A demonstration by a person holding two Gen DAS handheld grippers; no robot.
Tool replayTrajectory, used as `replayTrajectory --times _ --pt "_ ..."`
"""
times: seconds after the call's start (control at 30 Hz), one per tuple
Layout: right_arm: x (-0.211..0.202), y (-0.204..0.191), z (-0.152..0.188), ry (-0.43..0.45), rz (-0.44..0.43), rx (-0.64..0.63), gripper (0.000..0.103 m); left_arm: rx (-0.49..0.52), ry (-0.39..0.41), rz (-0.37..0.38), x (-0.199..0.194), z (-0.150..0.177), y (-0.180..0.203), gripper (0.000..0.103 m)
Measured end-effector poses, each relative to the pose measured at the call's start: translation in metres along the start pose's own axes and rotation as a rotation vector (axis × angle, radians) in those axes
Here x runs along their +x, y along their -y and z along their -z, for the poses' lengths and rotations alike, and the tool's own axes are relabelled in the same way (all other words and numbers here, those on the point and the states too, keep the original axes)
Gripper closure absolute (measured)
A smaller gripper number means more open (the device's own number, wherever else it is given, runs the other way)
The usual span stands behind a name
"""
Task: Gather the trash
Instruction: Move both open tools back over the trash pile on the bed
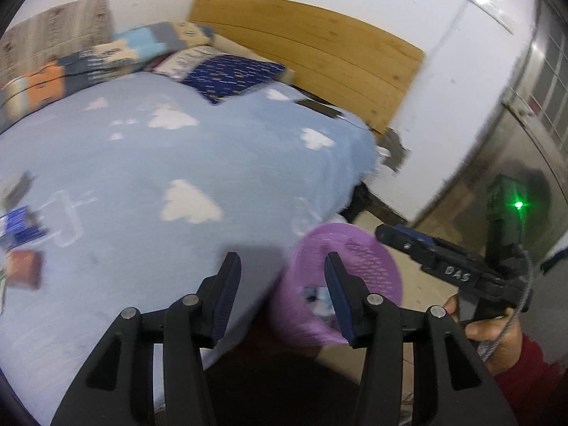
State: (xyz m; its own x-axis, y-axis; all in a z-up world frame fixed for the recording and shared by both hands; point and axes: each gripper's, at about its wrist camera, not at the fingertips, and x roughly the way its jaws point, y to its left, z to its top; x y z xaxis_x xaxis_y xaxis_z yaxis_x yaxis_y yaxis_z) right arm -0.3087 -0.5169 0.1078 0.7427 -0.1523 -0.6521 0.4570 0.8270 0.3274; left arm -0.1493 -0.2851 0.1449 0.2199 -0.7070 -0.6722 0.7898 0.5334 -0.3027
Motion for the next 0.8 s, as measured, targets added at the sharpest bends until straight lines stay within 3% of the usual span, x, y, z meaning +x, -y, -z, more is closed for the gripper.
replayTrajectory --times 0.27,0.37,0.63,0.8 --pt "0.024 -0.109 -0.015 -0.017 -0.163 -0.179 0.043 -0.119 0.067 -0.185 -0.067 0.021 -0.102 0.055" --pt "0.035 -0.158 -0.017 -0.037 -0.232 -0.258 0.042 -0.167 0.091 -0.295 -0.094 0.033 -0.15 0.055" --pt "0.095 -0.275 -0.005 -0.201 -0.406 -0.386 0.04 -0.397 0.092 -0.505 -0.136 0.063 -0.301 0.055" --pt "0.155 -0.33 0.009 -0.332 -0.445 -0.406 0.04 -0.519 0.066 -0.464 -0.126 0.077 -0.375 0.055"
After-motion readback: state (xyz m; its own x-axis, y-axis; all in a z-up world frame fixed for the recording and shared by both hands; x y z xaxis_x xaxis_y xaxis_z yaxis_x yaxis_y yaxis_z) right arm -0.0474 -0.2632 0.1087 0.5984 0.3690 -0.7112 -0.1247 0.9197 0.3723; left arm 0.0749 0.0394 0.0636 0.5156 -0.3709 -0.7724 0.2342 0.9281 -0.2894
